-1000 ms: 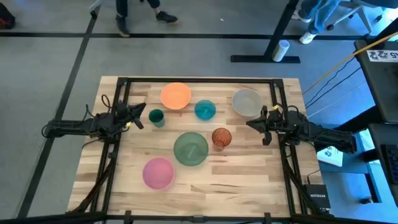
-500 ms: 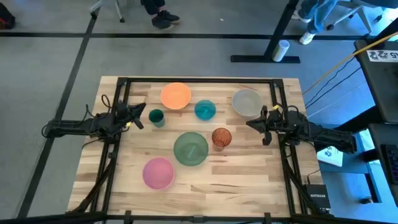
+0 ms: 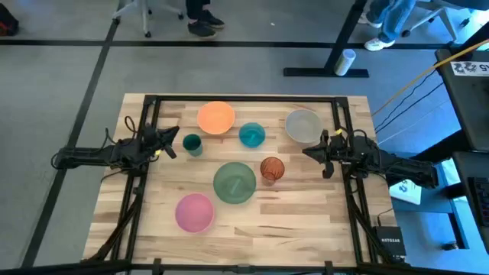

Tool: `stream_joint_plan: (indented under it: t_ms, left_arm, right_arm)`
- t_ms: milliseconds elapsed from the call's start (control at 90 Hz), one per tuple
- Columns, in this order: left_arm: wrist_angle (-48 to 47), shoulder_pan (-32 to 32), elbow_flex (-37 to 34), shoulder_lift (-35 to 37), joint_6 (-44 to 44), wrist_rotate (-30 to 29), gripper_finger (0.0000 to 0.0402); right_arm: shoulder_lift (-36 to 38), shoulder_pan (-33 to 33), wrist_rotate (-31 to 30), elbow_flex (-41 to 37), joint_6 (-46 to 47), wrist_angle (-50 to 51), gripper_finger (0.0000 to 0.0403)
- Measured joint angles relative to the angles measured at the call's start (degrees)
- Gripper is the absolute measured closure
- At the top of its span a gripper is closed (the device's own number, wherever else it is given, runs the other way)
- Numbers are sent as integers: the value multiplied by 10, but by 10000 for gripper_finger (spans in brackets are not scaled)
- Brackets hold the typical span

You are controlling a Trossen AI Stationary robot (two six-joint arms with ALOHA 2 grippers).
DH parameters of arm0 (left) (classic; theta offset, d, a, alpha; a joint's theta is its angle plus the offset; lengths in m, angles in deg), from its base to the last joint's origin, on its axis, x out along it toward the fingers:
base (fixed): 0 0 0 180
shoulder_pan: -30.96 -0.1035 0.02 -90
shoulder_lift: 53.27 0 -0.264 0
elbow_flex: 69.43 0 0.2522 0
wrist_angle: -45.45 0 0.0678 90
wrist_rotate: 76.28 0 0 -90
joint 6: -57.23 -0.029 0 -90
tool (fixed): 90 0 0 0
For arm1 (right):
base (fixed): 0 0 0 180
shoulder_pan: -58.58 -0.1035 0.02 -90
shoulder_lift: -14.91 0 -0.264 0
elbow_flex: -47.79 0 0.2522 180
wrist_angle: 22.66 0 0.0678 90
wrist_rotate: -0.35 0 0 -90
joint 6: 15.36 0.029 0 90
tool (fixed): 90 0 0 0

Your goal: Nest bowls inside each other

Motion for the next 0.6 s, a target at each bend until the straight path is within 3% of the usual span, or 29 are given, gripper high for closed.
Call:
stream_joint_plan:
  t_ms: [600]
  left_arm:
    - [0, 0, 0, 0, 0, 0, 402]
  right_arm:
    - [0, 0, 0, 0, -6, -3, 402]
